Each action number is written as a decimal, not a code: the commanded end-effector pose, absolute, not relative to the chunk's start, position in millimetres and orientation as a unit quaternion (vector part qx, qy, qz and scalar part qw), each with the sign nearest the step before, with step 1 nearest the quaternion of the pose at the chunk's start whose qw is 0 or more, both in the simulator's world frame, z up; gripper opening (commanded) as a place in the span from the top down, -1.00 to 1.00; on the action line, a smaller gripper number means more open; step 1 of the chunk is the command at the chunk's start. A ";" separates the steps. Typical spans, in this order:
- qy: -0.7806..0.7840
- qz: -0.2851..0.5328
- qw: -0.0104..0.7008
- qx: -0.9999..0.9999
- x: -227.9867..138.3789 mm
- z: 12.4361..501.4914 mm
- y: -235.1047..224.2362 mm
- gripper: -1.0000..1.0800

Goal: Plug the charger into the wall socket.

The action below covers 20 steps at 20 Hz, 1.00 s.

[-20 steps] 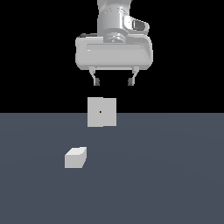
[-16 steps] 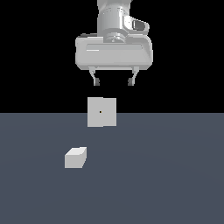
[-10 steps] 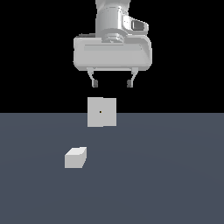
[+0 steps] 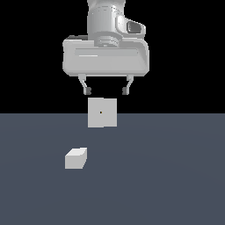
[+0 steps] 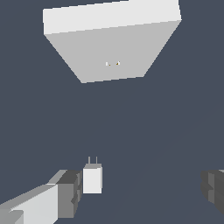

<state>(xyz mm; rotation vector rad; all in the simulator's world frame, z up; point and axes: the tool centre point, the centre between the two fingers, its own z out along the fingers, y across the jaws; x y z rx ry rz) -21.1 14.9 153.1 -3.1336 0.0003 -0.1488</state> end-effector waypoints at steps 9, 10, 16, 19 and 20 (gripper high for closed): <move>-0.009 -0.091 0.004 -0.996 -52.4 113.4 40.9 -0.92; -0.010 -0.096 0.004 -0.995 -55.1 109.4 43.3 -0.92; -0.015 -0.118 0.004 -0.993 -68.8 87.3 56.4 -0.92; -0.017 -0.127 0.004 -0.992 -73.3 78.6 61.2 -0.92; -0.017 -0.129 0.004 -0.991 -74.6 76.1 62.5 -0.92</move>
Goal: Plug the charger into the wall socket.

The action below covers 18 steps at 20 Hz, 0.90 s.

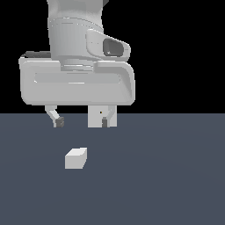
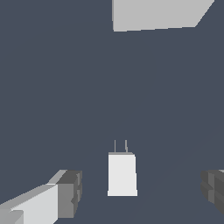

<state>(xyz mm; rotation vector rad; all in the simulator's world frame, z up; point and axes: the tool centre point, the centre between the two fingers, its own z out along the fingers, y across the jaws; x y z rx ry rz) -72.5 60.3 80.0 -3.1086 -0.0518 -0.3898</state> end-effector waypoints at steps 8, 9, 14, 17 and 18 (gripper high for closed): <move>-0.019 -0.141 0.003 -0.990 -79.9 63.4 68.8 -0.92; -0.020 -0.141 0.003 -0.990 -80.1 62.8 69.1 -0.92; -0.020 -0.141 0.003 -0.990 -80.3 61.7 69.3 -0.92; -0.020 -0.141 0.003 -0.990 -80.5 56.1 69.2 -0.92; -0.020 -0.141 0.003 -0.990 -80.5 53.2 69.2 -0.92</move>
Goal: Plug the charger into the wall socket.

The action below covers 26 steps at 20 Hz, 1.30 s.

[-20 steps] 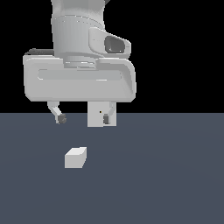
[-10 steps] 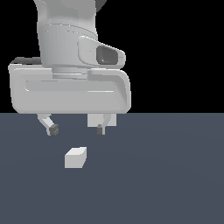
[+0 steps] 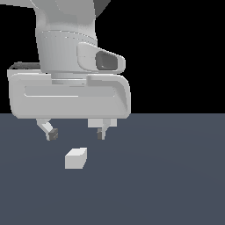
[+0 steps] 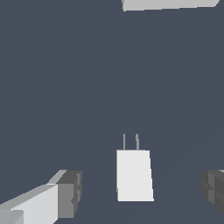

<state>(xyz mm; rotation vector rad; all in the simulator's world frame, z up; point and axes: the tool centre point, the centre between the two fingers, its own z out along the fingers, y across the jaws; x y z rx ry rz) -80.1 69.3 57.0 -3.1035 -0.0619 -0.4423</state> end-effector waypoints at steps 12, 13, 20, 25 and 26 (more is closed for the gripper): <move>-0.019 -0.142 0.003 -0.990 -80.6 12.7 69.3 -0.92; -0.019 -0.142 0.003 -0.990 -80.6 12.0 69.3 -0.92; -0.019 -0.142 0.003 -0.990 -80.6 11.7 69.3 1.00; -0.019 -0.142 0.003 -0.990 -80.8 12.0 69.4 1.00; -0.019 -0.142 0.003 -0.990 -80.6 12.2 69.2 1.00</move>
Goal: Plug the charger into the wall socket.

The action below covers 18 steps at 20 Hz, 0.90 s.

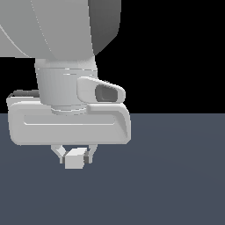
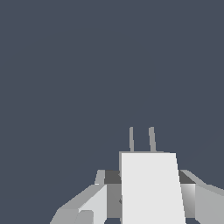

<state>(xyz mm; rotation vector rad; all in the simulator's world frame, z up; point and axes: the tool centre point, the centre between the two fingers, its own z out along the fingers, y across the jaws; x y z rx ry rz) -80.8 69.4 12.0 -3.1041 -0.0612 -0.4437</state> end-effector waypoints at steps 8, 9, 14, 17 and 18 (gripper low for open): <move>-0.025 -0.142 0.003 -0.990 -64.9 27.3 60.6 1.00; -0.027 -0.142 0.003 -0.990 -61.2 30.9 58.7 1.00; -0.035 -0.142 0.004 -0.989 -36.7 53.8 46.9 1.00; -0.041 -0.142 0.005 -0.989 -20.2 68.9 39.7 1.00; -0.043 -0.142 0.005 -0.989 -15.1 73.4 37.6 1.00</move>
